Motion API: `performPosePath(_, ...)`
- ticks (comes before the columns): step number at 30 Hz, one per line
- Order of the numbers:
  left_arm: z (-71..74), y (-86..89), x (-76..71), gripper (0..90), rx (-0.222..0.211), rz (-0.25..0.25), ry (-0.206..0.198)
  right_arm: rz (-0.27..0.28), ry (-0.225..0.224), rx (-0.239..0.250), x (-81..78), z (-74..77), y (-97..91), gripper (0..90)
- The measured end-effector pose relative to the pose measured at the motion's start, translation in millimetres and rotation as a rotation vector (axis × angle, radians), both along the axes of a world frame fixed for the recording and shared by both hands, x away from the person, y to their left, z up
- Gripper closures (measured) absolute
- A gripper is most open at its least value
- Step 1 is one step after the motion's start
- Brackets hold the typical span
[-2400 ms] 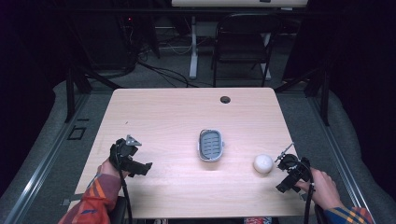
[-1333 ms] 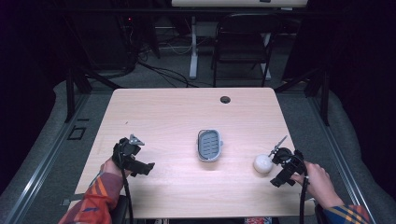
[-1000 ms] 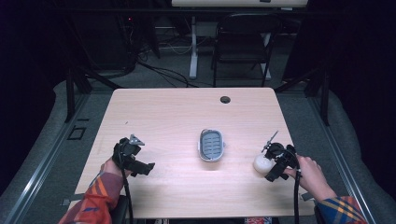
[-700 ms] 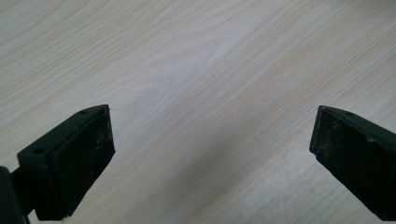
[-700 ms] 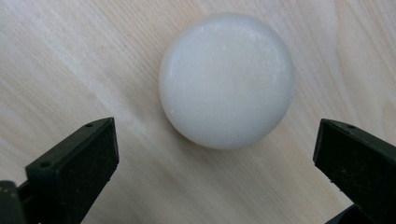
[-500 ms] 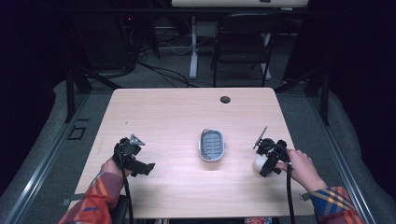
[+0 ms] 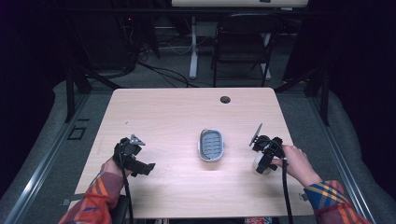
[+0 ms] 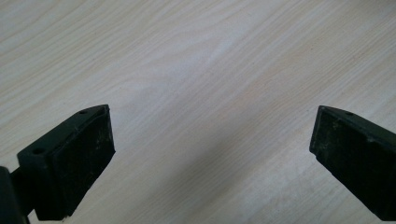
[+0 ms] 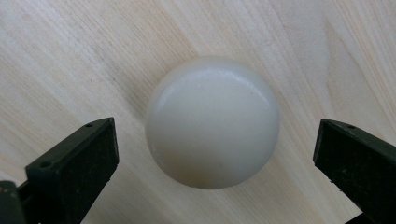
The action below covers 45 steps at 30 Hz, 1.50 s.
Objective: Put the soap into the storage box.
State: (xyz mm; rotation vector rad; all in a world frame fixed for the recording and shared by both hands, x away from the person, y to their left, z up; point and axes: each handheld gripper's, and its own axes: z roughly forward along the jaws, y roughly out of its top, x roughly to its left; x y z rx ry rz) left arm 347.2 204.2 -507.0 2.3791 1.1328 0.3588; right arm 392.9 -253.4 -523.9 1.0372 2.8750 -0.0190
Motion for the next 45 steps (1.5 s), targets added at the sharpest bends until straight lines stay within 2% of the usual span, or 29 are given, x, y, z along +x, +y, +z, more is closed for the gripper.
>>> performPosePath(8,0.1,-0.2,0.3,0.0,0.0,-0.005,0.005,0.001,0.008,-0.021,5.2,-1.2,2.6,0.0)
performPosePath(9,0.0,-0.2,0.3,0.0,0.0,-0.004,0.007,-0.011,0.0,-0.01,4.7,-3.1,2.8,0.0)
performPosePath(12,-0.1,0.0,0.5,0.0,0.0,-0.005,0.007,0.013,0.023,-0.053,8.5,-2.0,3.8,0.0)
performPosePath(13,-0.2,-0.1,0.6,0.0,0.0,-0.005,0.008,0.001,0.017,-0.035,7.9,-3.9,3.9,0.0)
performPosePath(18,-0.3,-0.7,0.8,0.0,0.002,-0.007,0.008,-0.01,0.021,-0.028,10.2,-7.5,5.7,0.0)
performPosePath(20,-0.6,-1.1,0.6,0.0,0.006,-0.002,0.002,0.005,0.037,-0.053,12.9,-6.4,6.7,0.0)
performPosePath(21,-0.6,-1.0,0.6,0.0,0.006,-0.002,0.002,-0.004,0.035,-0.037,12.7,-7.9,6.8,0.2)
performPosePath(23,-0.1,-0.5,0.7,0.0,0.001,-0.007,0.008,-0.006,0.024,-0.039,12.6,-9.6,8.1,2.4)
performPosePath(30,0.0,-0.6,0.7,0.0,0.003,-0.009,0.008,0.006,0.042,-0.056,14.5,-10.8,9.5,11.6)
performPosePath(41,-0.7,-1.5,0.7,0.0,0.004,-0.005,0.006,-0.001,0.059,-0.054,14.6,-13.1,9.5,15.8)
performPosePath(43,-1.0,-1.5,1.0,0.0,0.007,-0.003,0.007,-0.022,0.05,-0.031,13.1,-16.7,9.6,17.1)
performPosePath(45,-0.8,-1.5,1.0,0.0,0.007,-0.009,0.014,0.03,0.086,-0.092,17.1,-13.9,10.6,20.5)
